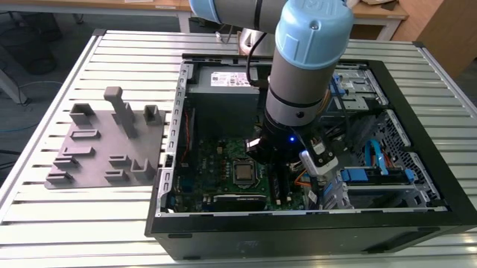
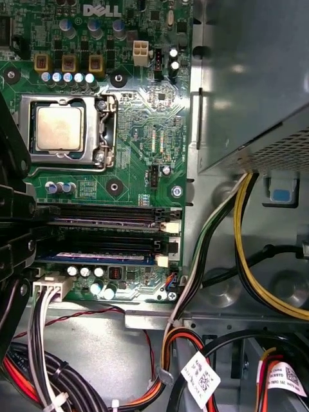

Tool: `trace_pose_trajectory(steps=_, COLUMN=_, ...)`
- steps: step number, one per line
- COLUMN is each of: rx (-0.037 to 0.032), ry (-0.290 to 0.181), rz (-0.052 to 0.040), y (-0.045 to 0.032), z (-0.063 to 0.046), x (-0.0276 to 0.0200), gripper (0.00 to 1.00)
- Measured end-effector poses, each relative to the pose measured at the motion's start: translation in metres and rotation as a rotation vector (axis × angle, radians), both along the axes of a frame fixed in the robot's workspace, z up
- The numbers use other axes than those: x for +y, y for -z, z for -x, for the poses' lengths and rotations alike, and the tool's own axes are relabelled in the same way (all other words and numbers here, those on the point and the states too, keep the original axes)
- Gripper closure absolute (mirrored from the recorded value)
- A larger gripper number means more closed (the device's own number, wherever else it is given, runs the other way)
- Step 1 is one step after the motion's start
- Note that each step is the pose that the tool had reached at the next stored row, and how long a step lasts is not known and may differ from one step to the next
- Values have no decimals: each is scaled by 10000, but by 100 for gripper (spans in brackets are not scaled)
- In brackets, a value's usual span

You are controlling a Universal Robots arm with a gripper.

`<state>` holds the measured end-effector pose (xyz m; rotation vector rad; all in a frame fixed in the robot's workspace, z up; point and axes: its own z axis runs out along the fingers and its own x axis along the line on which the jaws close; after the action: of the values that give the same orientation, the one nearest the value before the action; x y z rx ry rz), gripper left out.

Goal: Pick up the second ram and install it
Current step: 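Insert the second ram into the second slot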

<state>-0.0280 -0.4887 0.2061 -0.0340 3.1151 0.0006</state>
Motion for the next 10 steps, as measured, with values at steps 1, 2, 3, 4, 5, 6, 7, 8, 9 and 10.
trace_pose_trajectory(steps=1, rx=0, ry=0, rz=0, y=0, z=0, x=0, gripper=86)
trace_pose_trajectory(steps=2, rx=0, ry=0, rz=-7, y=2, z=0, x=1, gripper=85)
trace_pose_trajectory(steps=3, rx=-1, ry=0, rz=-10, y=4, z=0, x=1, gripper=85)
trace_pose_trajectory(steps=4, rx=-1, ry=0, rz=-7, y=3, z=0, x=1, gripper=85)
trace_pose_trajectory(steps=5, rx=-1, ry=1, rz=-5, y=3, z=0, x=1, gripper=85)
trace_pose_trajectory(steps=6, rx=1, ry=1, rz=1, y=-2, z=0, x=0, gripper=79)
trace_pose_trajectory(steps=7, rx=0, ry=1, rz=0, y=-18, z=1, x=0, gripper=79)
trace_pose_trajectory(steps=8, rx=-2, ry=1, rz=-2, y=-60, z=0, x=0, gripper=79)
trace_pose_trajectory(steps=9, rx=-2, ry=0, rz=-1, y=-105, z=0, x=0, gripper=79)
trace_pose_trajectory(steps=10, rx=-2, ry=0, rz=-1, y=-150, z=0, x=0, gripper=79)
